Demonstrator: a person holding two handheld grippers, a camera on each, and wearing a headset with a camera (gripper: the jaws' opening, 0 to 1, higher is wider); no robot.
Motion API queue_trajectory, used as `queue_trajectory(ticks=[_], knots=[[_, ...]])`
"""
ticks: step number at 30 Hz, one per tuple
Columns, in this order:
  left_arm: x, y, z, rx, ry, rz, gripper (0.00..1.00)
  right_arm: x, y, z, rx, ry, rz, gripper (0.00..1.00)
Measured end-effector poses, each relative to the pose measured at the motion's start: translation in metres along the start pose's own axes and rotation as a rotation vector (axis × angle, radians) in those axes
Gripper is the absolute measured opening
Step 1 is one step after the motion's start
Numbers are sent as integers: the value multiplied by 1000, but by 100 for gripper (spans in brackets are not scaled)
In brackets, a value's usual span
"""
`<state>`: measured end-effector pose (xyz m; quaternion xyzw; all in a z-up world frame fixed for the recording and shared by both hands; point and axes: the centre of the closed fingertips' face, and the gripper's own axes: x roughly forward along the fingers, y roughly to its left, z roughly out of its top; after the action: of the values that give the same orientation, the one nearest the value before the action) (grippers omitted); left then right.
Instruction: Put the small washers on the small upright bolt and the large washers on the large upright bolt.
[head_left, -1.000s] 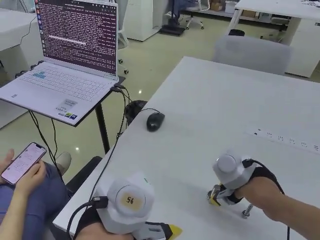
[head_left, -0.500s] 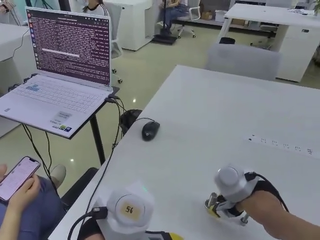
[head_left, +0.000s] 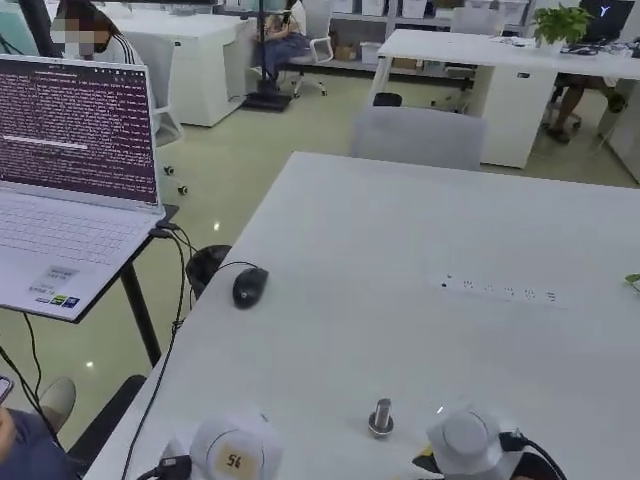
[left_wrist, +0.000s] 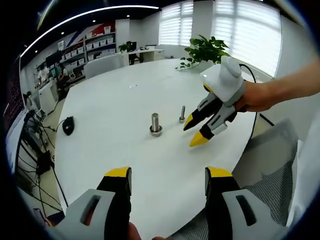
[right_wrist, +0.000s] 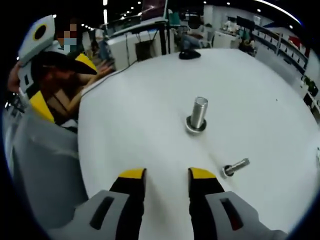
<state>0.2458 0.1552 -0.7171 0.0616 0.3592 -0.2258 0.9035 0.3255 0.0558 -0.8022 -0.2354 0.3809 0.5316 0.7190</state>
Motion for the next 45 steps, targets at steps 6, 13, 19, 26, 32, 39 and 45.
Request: queue_trajectory(ticks=[6,13,19,26,32,39,45], knots=[[7,-1,-8,9,13,-18,59,-19,2,-29,86,-52,-39,38],[8,2,-11,22,20,-24,59,-45,-7,-57,180,-108,-92,44],[7,2,-14,22,18,-21,59,-60,-14,-67,217,-156,-122,50],[6,-3,-16,14,11,-25,59,-63,-18,-63,248,-199,-130,55],[6,-6,-18,14,10,-27,59,-61,-16,-59,253,-219,-128,57],[6,-6,-15,-2,-2,-19,59,-61,-17,-60,257,-222,-133,57],[7,-6,-13,-4,-7,-18,59,-62,-20,-61,264,-224,-142,57]])
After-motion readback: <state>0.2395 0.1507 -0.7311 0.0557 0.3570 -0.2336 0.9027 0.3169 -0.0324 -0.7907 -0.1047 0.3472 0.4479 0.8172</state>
